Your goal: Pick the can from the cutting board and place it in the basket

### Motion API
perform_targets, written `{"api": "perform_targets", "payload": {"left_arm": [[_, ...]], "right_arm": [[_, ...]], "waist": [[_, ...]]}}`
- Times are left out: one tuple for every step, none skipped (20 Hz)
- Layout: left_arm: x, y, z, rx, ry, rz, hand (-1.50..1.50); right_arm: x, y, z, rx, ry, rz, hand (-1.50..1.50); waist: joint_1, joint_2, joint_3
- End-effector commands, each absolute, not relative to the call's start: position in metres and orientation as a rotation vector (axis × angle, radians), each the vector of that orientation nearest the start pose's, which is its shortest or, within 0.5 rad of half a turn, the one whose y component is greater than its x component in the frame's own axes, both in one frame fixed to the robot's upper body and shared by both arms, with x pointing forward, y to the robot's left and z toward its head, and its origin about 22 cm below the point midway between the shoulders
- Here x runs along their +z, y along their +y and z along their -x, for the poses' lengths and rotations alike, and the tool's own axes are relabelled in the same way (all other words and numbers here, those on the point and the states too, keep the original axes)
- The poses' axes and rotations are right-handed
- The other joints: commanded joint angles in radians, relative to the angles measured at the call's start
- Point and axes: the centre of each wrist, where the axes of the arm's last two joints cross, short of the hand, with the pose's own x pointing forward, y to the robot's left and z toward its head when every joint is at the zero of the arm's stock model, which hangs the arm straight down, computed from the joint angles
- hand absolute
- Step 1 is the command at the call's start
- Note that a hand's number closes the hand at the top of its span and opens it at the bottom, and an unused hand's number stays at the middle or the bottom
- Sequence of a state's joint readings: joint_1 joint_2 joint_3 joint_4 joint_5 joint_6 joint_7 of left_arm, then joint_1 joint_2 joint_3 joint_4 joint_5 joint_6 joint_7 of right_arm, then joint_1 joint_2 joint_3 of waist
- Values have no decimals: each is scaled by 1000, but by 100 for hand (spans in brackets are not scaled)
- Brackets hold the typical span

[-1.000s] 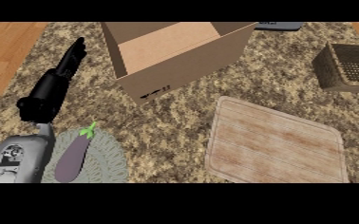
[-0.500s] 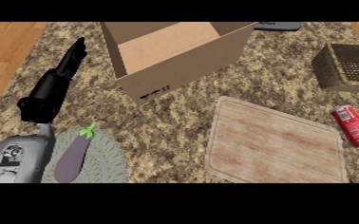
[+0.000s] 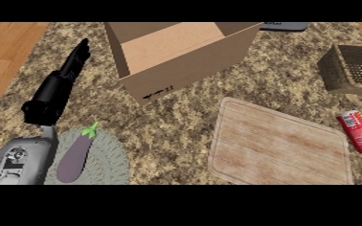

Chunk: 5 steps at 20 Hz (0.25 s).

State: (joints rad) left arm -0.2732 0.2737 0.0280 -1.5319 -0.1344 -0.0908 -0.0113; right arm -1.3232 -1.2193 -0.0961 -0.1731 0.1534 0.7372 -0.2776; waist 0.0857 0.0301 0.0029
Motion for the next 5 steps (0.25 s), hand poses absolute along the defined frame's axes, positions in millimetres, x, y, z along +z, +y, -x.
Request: {"api": "perform_targets", "payload": {"left_arm": [[85, 257, -304, -444, -1774, -205, 0], [80, 264, -304, -433, -1775, -224, 0], [92, 264, -308, -424, -1803, -228, 0], [84, 268, -305, -435, -1784, -215, 0], [78, 269, -300, -422, -1771, -224, 0]], "right_arm": [[367, -555, -299, 291, -1669, 434, -150], [377, -564, -284, 272, -1672, 443, -150], [365, -564, -289, 227, -1681, 460, -150], [363, -568, -284, 183, -1680, 461, -150], [368, -576, -272, 162, -1687, 474, -150]], "waist": [[6, 8, 3], [-2, 11, 2], [4, 15, 5], [8, 16, 5], [4, 12, 5]]}}
